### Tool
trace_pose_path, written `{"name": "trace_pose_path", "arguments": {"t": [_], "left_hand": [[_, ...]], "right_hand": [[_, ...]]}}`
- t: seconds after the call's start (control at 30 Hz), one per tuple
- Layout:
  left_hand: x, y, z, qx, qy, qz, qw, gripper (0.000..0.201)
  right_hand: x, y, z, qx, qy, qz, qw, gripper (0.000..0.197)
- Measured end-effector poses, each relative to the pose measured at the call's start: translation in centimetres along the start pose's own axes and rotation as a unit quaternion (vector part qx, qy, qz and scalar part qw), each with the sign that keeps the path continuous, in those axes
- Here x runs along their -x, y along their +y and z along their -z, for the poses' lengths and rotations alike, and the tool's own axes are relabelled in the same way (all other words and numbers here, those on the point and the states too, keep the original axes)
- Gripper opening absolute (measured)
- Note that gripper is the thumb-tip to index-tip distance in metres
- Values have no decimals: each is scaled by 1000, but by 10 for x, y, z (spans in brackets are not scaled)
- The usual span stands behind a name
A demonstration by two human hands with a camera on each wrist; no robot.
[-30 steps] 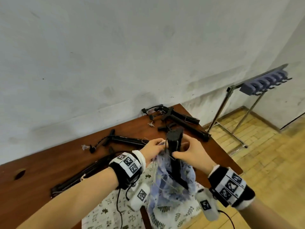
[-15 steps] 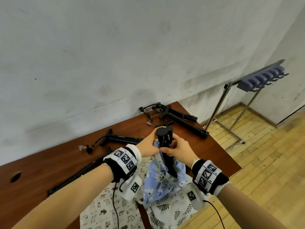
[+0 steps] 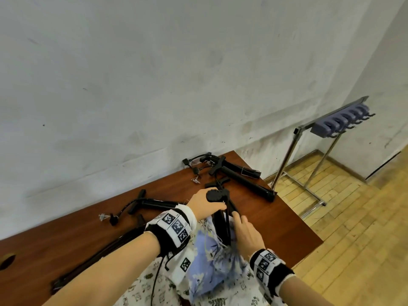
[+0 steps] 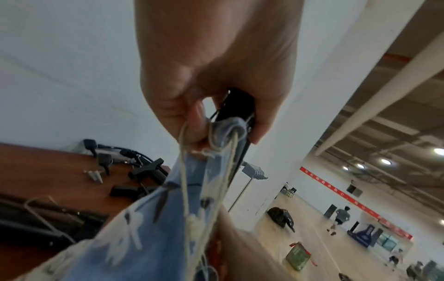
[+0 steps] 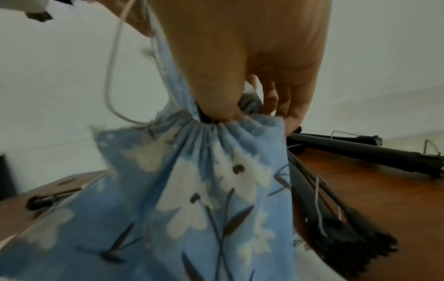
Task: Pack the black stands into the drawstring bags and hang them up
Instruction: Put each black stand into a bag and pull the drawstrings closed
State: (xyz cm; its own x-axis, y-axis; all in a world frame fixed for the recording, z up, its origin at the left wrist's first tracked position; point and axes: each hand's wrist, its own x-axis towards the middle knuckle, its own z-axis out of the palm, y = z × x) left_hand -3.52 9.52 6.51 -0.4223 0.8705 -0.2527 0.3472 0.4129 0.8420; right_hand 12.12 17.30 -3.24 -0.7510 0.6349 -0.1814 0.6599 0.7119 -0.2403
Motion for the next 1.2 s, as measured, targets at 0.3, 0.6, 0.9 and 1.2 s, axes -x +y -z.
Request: {"name": "trace_pose_path", "arguments": {"t": [0.3,0.6,0.9,1.2], "left_hand": [[-11,-4,12,4,-21,8,1000,20],[-2,21,33,-58,-66,-29,996,23],[15,66,76,-52,46,-123,990,30],[32,103,116,-120,198,-162,959,16]], "right_hand": [[-16,26,80,-256,30,-50,965,11],[-11,30,96,-41,51,-54,996,28],[27,-20,158,-524,-144,13,839,32],[22,-4,155,-264,-18,-18,964,38]]}}
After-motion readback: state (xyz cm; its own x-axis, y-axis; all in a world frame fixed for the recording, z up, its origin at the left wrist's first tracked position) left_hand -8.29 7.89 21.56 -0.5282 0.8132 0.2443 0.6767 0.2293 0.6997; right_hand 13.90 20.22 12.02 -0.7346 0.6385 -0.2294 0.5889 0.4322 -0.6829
